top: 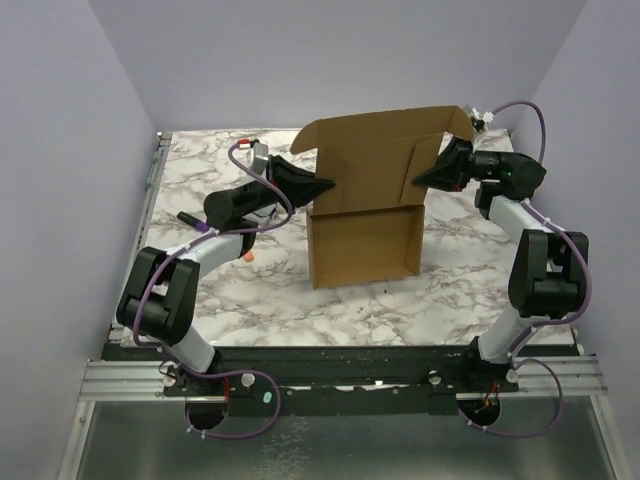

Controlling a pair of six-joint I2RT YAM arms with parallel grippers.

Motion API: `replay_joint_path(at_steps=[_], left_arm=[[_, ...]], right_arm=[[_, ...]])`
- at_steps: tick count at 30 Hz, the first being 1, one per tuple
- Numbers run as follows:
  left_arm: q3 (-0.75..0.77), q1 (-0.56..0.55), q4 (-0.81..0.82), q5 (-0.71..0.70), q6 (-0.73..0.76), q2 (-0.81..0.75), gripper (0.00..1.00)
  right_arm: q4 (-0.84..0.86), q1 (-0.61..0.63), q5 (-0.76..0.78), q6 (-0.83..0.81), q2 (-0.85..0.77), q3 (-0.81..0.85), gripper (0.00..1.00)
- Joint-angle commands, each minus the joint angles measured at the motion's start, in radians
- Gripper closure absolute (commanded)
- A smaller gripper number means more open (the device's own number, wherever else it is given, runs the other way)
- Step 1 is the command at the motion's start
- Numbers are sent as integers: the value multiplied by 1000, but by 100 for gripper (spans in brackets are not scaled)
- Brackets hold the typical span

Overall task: Fold the paper box
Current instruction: Adjust the paper box at the center of the board.

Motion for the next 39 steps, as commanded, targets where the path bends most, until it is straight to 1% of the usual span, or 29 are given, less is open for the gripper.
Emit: replay_joint_path(at_steps=[1, 2, 3, 4, 5, 7, 10, 11, 13, 20, 23, 27, 30, 34, 39], left_arm=[[10, -32, 280, 62, -6, 57, 100], [8, -31, 279, 67, 1, 67, 100], [5, -31, 279, 67, 5, 81, 100], [4, -32, 278, 70, 7, 98, 100], [4, -32, 279, 73, 10, 119, 100], [8, -32, 279, 75, 20, 166, 96], [27, -30, 281, 80, 29, 249, 96], [35, -29, 283, 79, 34, 272, 95], [51, -26, 283, 75, 36, 314, 94], [65, -23, 283, 64, 26, 381, 73], [64, -23, 285, 65, 15, 392, 67], [60, -23, 285, 63, 8, 396, 60], [57, -23, 284, 57, 3, 395, 58], [54, -22, 284, 52, -5, 385, 53], [45, -15, 285, 46, -19, 365, 47]], right_arm=[[281, 57, -105, 72, -21, 26, 80], [281, 57, -113, 61, -20, 21, 82], [281, 57, -123, 45, -20, 14, 95], [281, 57, -134, 31, -18, 3, 99], [281, 55, -144, 23, -15, -5, 99], [281, 52, -163, 5, 3, -27, 100], [281, 35, -188, -16, 36, -51, 99], [281, 25, -193, -14, 53, -54, 97], [281, 10, -217, -19, 82, -57, 88], [284, -21, -269, -51, 168, -99, 75], [284, -38, -272, -61, 200, -106, 72], [284, -58, -272, -70, 213, -117, 66], [284, -69, -272, -80, 204, -136, 62], [284, -92, -274, -83, 204, -149, 60], [284, -108, -272, -94, 195, -174, 50]])
